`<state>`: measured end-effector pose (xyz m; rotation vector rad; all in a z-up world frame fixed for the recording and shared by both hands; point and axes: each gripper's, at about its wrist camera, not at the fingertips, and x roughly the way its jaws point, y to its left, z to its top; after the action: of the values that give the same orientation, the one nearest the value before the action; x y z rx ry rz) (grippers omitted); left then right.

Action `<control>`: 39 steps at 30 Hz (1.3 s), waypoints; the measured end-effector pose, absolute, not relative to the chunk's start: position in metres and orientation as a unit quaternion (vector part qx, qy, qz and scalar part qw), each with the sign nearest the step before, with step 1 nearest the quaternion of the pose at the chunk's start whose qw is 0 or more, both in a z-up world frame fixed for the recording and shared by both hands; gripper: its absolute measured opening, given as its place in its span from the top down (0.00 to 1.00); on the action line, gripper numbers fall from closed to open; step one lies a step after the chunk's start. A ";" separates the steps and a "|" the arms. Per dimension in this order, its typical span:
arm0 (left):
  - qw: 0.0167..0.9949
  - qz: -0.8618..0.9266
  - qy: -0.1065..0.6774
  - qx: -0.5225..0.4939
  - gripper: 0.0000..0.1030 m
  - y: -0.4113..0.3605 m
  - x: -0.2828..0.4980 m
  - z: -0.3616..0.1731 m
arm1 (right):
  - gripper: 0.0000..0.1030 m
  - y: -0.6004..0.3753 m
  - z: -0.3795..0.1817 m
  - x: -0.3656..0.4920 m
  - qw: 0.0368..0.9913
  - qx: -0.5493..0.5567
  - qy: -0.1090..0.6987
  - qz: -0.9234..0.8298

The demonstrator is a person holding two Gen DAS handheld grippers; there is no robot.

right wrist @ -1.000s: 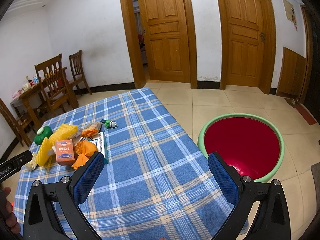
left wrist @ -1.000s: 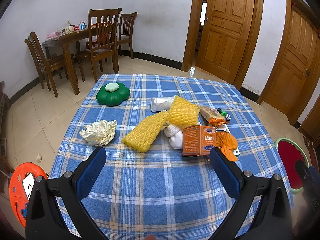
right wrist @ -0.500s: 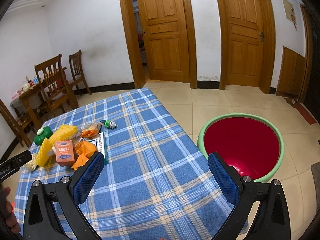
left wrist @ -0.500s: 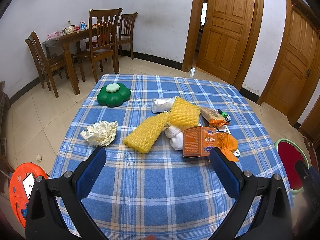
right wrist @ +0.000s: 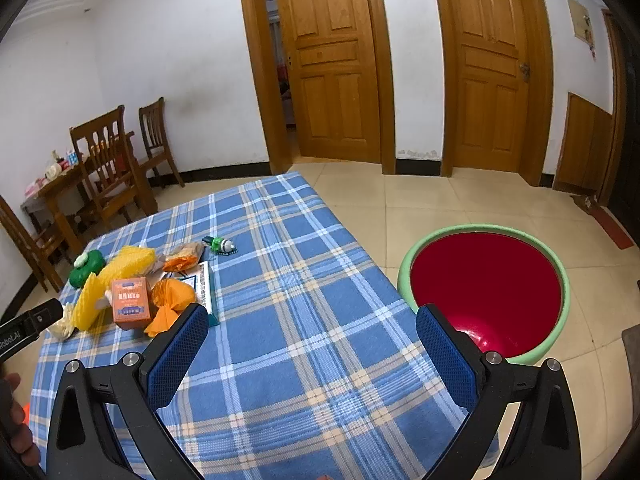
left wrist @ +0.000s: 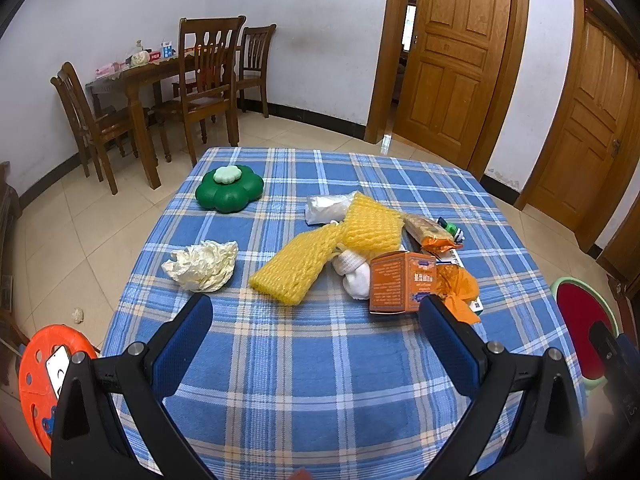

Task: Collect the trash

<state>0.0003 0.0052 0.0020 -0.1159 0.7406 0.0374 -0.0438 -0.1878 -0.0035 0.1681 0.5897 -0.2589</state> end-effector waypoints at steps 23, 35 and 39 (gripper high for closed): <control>0.923 0.067 0.375 -0.058 0.01 0.058 0.016 -0.013 | 0.00 -0.158 -0.023 0.003 0.932 0.066 0.351 -0.058; 0.907 0.103 0.399 -0.090 0.02 0.104 0.041 -0.038 | 0.00 -0.118 -0.041 0.043 0.919 0.038 0.391 0.012; 0.903 0.104 0.406 -0.097 0.05 0.113 0.048 -0.045 | 0.01 -0.112 -0.045 0.057 0.917 0.039 0.396 0.021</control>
<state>0.0482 0.1130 -0.0451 -0.2013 0.8400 0.2157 0.0569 -0.1122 -0.0451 0.0795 0.8156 0.0438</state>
